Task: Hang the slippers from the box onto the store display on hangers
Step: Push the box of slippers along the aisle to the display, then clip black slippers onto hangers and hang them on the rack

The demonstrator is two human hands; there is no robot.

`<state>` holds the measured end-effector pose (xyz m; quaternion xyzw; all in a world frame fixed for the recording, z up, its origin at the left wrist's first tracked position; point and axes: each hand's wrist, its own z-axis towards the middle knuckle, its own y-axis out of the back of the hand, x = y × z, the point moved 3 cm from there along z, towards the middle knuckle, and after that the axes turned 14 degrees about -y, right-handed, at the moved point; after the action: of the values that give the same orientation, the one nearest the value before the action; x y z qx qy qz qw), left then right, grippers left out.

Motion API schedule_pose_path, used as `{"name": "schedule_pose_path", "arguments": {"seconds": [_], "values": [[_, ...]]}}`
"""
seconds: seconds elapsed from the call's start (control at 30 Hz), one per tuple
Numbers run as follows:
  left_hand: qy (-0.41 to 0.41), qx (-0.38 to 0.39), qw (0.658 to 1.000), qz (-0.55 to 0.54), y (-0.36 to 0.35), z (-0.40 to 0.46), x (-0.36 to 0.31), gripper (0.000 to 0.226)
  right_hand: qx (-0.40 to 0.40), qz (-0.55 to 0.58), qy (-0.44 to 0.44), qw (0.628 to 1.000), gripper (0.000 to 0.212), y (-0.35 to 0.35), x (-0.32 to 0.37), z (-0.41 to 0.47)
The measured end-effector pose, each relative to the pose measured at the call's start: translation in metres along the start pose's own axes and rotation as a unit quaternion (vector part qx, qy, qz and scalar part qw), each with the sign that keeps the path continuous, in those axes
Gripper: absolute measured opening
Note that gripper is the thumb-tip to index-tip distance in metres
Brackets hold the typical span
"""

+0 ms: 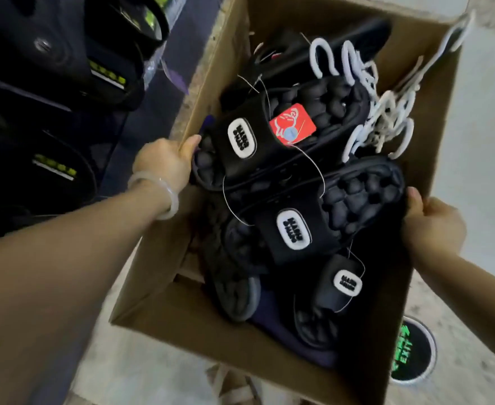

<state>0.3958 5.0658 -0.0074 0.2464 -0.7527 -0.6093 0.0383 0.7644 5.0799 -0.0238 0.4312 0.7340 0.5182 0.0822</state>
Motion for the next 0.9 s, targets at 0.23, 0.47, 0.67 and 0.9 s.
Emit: {"name": "schedule_pose_path", "arguments": {"seconds": [0.23,0.47,0.67,0.9], "values": [[0.106,0.0,0.992,-0.073,-0.009,0.076,-0.016,0.067,-0.004,-0.007,-0.014,1.0,0.05,-0.024,0.056,0.05],[0.113,0.075,0.984,-0.117,-0.002,0.071,-0.043,0.07,0.089,-0.044,-0.097,0.99,0.07,-0.012,0.08,0.056],[0.1,0.101,0.981,-0.134,0.045,0.037,-0.084,0.059,0.106,-0.11,0.004,0.988,0.052,0.033,0.123,0.003],[0.096,0.204,0.951,-0.213,0.079,-0.036,-0.1,0.052,0.158,-0.224,0.065,0.959,0.046,0.079,0.147,-0.055]]}}
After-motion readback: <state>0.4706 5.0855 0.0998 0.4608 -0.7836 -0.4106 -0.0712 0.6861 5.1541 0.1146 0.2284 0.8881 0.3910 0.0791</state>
